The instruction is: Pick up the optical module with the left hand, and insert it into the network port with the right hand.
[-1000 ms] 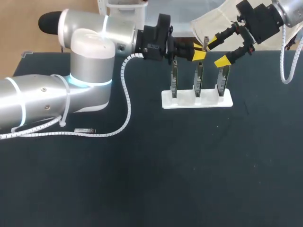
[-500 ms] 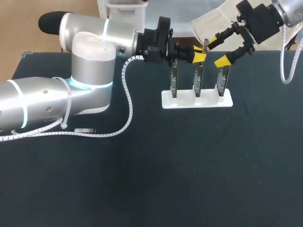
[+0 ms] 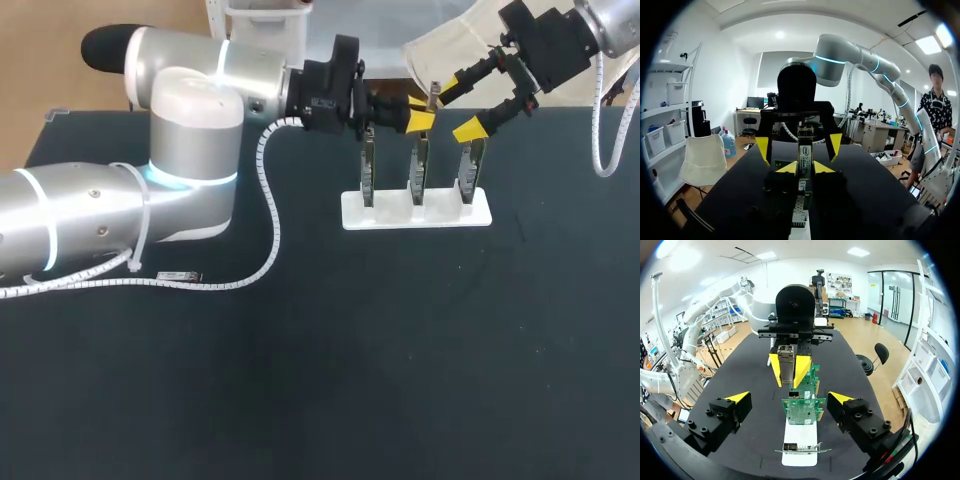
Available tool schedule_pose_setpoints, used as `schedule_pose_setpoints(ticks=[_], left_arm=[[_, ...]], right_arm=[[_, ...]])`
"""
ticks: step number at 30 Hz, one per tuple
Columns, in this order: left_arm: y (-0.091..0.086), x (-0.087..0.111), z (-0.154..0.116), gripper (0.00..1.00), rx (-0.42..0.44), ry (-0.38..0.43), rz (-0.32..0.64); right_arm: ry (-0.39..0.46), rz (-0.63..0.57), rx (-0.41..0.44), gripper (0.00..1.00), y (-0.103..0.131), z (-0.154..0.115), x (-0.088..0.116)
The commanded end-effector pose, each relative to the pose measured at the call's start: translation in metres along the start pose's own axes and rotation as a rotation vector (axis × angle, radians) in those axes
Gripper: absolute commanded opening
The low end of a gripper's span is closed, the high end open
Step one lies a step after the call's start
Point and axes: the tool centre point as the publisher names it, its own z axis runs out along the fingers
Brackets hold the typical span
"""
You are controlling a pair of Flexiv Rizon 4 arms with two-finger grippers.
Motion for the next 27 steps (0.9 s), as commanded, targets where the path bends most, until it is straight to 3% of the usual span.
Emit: schedule_pose_setpoints(ticks=[1,11,17,27], left_arm=[[0.002,-0.001,0.000,0.00,0.003,0.001,0.002],[0.002,-0.001,0.000,0.00,0.003,0.001,0.002],[0.002,-0.001,0.000,0.00,0.003,0.001,0.002],[0.002,-0.001,0.000,0.00,0.003,0.001,0.002]], right_arm=[[-0.001,-0.002,0.003,1.00,0.001,0.000,0.000],[-0.001,-0.002,0.003,1.00,0.001,0.000,0.000],[-0.003,0.019,0.075,1.00,-0.010,-0.007,0.006],[-0.056,-0.005,0.123,1.00,-0.019,-0.018,-0.018]])
